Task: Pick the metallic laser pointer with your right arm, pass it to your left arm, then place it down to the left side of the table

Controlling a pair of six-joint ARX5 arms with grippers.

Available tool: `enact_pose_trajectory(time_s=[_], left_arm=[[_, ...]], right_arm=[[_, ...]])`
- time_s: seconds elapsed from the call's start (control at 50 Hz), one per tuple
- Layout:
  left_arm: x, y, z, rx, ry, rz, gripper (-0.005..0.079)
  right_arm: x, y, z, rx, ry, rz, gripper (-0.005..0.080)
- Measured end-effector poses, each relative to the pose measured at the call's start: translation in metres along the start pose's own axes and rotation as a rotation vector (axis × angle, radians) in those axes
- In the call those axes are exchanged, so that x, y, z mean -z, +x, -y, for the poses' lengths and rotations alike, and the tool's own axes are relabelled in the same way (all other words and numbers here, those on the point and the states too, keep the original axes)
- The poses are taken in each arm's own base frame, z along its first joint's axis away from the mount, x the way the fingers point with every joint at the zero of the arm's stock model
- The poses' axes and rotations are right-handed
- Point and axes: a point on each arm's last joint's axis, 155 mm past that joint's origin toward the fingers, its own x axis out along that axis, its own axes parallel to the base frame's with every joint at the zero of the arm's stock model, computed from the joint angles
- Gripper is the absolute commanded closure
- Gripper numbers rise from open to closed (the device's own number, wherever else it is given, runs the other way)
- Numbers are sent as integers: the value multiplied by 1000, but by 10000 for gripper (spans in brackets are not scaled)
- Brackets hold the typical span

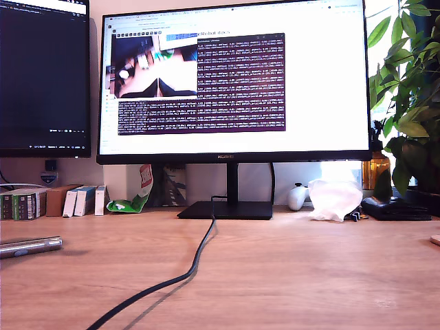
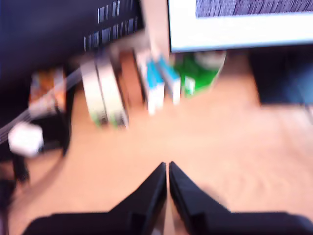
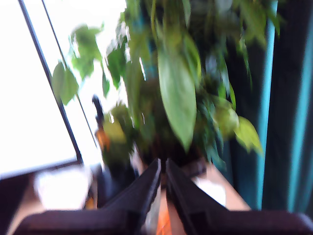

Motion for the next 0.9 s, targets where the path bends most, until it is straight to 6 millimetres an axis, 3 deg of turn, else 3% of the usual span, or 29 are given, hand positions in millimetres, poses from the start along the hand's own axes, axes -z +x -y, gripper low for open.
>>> enact_pose_trajectory(time_s=[0.16,0.32,0.6,0.9], left_arm=[[-27,-10,20,70,66,115,766],[-28,-12,24,77,105,124,766],[26,-5,23,72,105,99,766],[61,-5,17,39,99,147,766]], right_arm=[[-16,-2,0,-2,-20,61,765],[-13,0,-5,-23,-21,72,765],[62,8,-10,-69,-91,-66,765],[82,-5,-12,-111,-118,-23,765]])
